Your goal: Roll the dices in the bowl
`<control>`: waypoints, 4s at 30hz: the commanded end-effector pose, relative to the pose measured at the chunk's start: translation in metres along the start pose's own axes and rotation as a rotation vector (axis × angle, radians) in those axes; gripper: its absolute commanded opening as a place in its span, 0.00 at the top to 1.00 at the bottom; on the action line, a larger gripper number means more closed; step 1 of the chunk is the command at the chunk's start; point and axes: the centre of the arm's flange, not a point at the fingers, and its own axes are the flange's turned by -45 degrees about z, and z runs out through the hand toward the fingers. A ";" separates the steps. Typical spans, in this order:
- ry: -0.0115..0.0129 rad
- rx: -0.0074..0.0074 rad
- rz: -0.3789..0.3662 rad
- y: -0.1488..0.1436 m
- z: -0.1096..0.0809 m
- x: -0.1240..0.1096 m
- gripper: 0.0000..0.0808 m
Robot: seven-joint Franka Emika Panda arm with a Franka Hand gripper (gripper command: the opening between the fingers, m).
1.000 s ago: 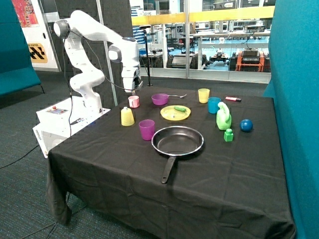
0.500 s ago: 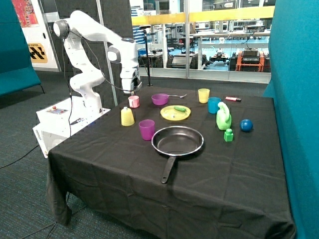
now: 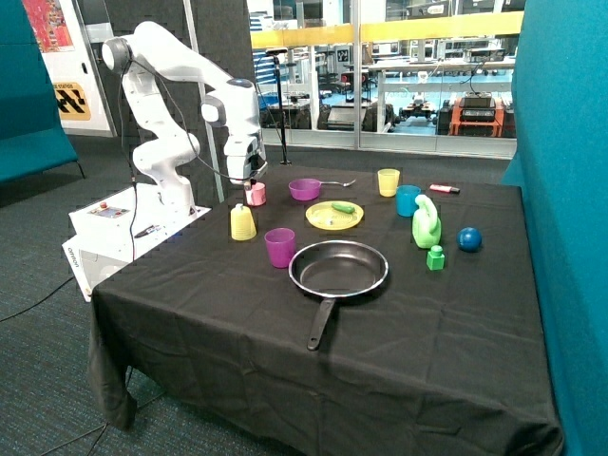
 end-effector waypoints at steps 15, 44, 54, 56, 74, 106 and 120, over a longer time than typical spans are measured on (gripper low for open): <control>-0.0034 -0.0004 0.070 0.038 0.016 -0.023 0.44; -0.0034 -0.0003 0.050 0.025 0.036 -0.033 0.54; -0.0034 -0.0003 0.045 0.022 0.041 -0.035 0.54; -0.0034 -0.0003 0.045 0.022 0.042 -0.035 0.54; -0.0034 -0.0003 0.045 0.027 0.046 -0.035 0.55; -0.0034 -0.0004 0.061 0.030 0.057 -0.026 1.00; -0.0034 -0.0004 0.068 0.028 0.062 -0.028 1.00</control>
